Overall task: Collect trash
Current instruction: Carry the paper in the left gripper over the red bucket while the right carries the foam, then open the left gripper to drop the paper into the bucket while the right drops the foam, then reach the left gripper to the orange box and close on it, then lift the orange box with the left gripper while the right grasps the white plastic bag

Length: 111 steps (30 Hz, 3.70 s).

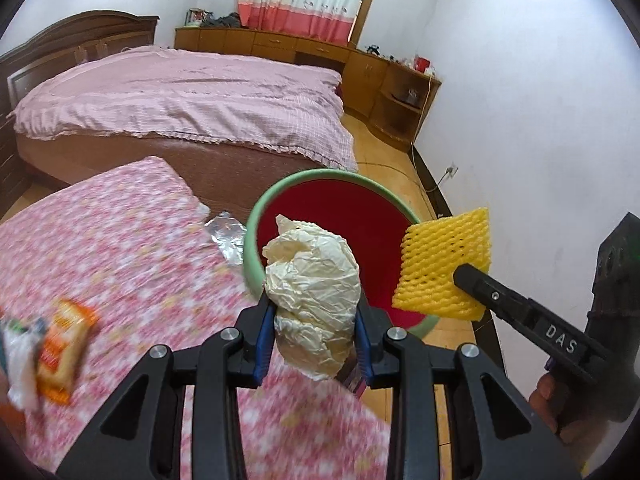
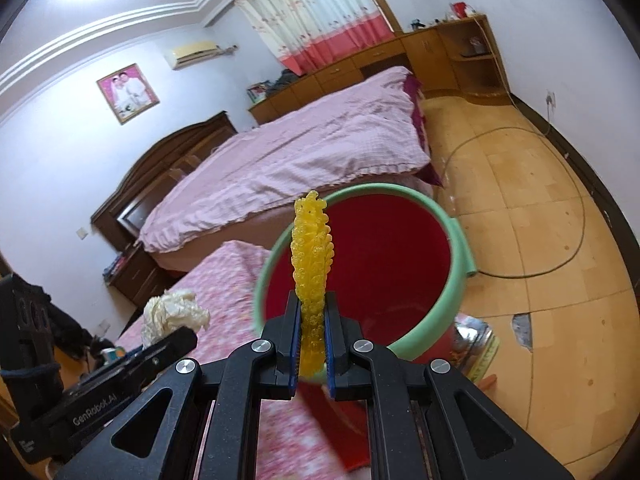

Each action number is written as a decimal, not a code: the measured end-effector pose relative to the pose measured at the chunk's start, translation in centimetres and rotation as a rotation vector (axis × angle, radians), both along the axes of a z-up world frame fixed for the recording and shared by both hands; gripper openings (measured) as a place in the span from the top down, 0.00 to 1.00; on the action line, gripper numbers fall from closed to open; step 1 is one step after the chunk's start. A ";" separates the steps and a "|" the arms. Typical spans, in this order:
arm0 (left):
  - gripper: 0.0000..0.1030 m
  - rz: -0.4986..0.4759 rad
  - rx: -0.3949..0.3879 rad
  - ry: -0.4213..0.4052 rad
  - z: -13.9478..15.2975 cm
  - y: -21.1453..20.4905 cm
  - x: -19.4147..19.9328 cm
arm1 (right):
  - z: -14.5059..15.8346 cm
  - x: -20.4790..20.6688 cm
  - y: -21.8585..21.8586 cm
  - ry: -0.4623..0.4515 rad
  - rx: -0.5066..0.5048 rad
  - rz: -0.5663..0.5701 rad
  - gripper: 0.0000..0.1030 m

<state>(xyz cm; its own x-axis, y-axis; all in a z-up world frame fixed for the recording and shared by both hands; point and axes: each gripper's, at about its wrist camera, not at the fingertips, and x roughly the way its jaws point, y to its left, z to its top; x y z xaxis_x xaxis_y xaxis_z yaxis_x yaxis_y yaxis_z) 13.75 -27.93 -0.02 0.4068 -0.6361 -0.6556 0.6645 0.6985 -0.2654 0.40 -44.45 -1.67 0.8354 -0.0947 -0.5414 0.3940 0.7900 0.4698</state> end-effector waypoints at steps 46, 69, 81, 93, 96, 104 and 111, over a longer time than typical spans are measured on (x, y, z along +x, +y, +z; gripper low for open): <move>0.52 0.261 0.017 -0.028 1.6 10.0 -1.4 | -0.3 0.2 2.5 0.001 0.080 0.113 0.51; 0.42 0.569 0.142 -0.006 -1.3 26.4 1.6 | 0.0 2.6 11.5 0.097 0.049 0.274 0.48; 0.37 0.521 0.174 0.076 -5.5 27.5 4.7 | 0.2 4.2 13.8 0.175 -0.021 0.327 0.44; 0.44 0.576 0.096 0.080 -5.5 29.5 3.3 | -0.6 7.7 18.4 0.208 -0.050 0.463 0.44; 0.44 0.632 0.074 0.066 -4.9 30.8 2.3 | -0.7 8.8 20.2 0.210 -0.054 0.517 0.44; 0.44 0.784 0.044 0.048 -4.3 34.3 0.0 | -1.4 11.5 25.1 0.215 -0.072 0.633 0.44; 0.44 0.843 0.025 0.065 -4.9 36.3 -0.9 | -2.8 13.8 28.9 0.229 -0.056 0.703 0.45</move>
